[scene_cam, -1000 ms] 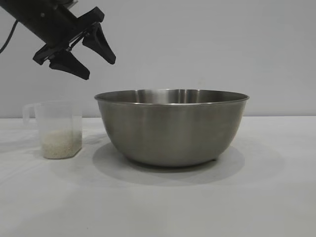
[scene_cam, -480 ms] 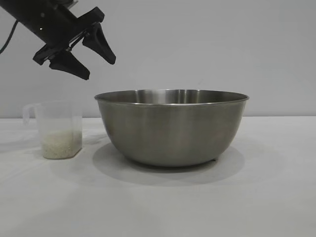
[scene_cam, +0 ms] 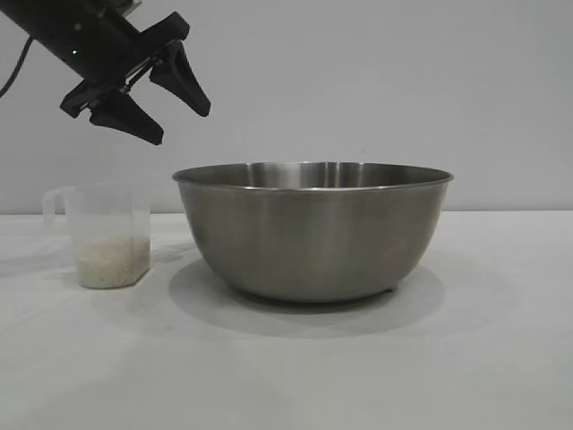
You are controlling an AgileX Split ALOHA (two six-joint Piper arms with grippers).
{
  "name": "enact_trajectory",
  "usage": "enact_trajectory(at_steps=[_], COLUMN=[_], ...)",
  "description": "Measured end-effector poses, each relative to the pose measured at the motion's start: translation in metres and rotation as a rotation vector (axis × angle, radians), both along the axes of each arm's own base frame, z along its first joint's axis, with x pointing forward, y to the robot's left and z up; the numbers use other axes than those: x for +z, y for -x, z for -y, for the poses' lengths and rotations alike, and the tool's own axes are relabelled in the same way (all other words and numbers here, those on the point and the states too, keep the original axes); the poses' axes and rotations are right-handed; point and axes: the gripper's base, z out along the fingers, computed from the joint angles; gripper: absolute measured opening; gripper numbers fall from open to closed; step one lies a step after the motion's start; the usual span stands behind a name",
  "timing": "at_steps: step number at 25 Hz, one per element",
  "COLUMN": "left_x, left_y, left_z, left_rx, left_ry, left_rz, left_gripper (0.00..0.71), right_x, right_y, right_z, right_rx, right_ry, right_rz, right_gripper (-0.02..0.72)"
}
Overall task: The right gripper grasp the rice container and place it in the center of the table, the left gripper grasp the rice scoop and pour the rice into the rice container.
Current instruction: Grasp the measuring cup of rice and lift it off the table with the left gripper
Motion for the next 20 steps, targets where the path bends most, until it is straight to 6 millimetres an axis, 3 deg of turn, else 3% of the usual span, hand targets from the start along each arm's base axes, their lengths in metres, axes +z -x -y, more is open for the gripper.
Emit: enact_trajectory(at_steps=[13, 15, 20], left_x=[0.000, 0.007, 0.046], left_y=[0.003, 0.003, 0.011], left_z=[0.003, -0.005, -0.049], left_rx=[-0.042, -0.029, 0.059], left_ry=[0.018, 0.020, 0.038], left_rz=[-0.012, 0.002, 0.018], left_gripper=[0.505, 0.505, 0.505], right_x=[0.000, 0.000, 0.000], right_y=[0.000, 0.000, 0.000], right_z=[0.001, 0.001, 0.001], right_rx=[0.053, 0.053, 0.053], right_ry=[0.000, 0.000, 0.000], right_rz=[0.000, 0.000, 0.000], right_gripper=[0.573, 0.573, 0.573])
